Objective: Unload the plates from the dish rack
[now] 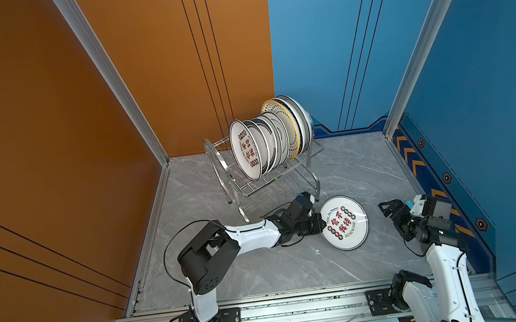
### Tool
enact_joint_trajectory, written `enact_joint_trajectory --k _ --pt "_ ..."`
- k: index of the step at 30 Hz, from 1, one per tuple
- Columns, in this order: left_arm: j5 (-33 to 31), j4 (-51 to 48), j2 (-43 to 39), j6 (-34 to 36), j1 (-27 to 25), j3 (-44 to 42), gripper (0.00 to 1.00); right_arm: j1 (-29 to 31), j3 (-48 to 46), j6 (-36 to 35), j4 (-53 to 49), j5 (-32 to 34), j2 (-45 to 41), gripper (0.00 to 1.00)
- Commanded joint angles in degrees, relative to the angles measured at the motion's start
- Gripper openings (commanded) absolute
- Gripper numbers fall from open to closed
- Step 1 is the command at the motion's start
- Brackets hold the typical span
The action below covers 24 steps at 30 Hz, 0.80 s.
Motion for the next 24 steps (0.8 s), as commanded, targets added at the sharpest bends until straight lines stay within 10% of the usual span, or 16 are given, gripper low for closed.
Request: enact_joint_trajectory --k 1,24 --pt "0.3 1.1 1.0 -1.0 -0.8 2.1 0.0 -0.4 1.5 -2.2 -2.1 3.7 0.1 0.88" --pt "-1.8 -5.1 2.9 -2.5 -1.1 1.9 0.03 8.7 3.9 0.4 1.8 3.7 4.3 0.91"
